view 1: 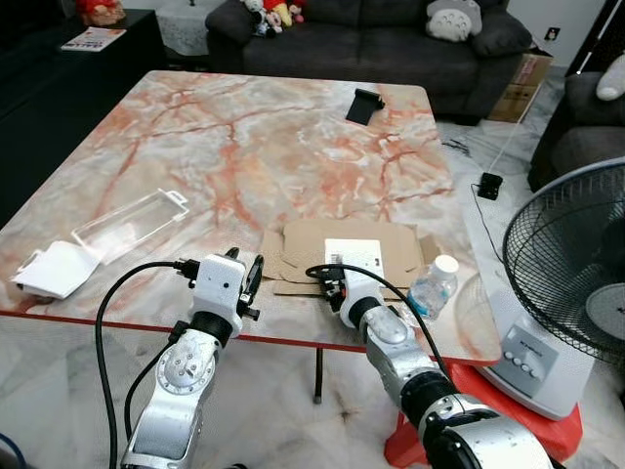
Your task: Picking trash to rubbish bin
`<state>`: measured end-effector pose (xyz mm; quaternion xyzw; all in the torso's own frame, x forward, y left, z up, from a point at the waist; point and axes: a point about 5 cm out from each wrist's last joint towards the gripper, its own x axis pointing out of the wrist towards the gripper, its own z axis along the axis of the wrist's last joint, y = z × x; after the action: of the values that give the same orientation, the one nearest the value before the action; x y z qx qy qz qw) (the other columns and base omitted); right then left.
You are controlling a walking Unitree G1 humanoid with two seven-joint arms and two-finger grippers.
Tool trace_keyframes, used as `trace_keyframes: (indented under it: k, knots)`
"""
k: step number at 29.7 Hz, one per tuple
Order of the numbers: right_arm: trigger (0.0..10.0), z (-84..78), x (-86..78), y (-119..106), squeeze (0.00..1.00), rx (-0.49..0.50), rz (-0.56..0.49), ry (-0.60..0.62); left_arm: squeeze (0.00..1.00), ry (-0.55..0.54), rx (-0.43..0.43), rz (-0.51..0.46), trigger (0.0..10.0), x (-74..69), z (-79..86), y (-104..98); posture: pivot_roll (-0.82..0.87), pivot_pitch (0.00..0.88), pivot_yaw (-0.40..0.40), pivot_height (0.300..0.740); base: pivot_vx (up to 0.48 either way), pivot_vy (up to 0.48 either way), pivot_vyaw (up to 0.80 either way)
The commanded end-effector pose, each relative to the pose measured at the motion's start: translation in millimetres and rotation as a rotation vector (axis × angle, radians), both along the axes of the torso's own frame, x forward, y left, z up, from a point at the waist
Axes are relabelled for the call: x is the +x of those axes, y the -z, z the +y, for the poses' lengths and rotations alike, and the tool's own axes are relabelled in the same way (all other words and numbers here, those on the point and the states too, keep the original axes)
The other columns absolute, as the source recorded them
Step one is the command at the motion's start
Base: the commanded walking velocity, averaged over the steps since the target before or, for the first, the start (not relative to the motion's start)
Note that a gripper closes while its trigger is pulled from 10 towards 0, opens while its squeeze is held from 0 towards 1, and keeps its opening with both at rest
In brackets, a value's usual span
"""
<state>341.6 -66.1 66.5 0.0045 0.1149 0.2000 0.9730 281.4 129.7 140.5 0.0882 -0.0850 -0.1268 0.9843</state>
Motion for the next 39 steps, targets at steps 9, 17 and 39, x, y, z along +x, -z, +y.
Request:
trace_keyframes:
  k: [9, 17, 39]
  knots:
    - [10.0, 8.2, -19.0, 7, 0.00, 0.126, -0.007, -0.129, 0.00, 0.046, -0.016, -0.026, 10.0, 16.0, -11.5, -10, 0.07, 0.096, -0.026, 0.740, 0.000, 0.000, 0.00]
    - [10.0, 13.7, -36.2, -5, 0.00, 0.229, -0.072, -0.237, 0.00, 0.056, -0.016, -0.039, 10.0, 27.5, -13.5, -13, 0.04, 0.079, -0.028, 0.740, 0.000, 0.000, 0.00]
    - [10.0, -23.0, -9.5, -74, 0.00, 0.302, -0.332, 0.093, 0.00, 0.157, -0.050, 0.138, 10.0, 60.3, -25.4, 15, -0.01, 0.065, -0.021, 0.740, 0.000, 0.000, 0.00]
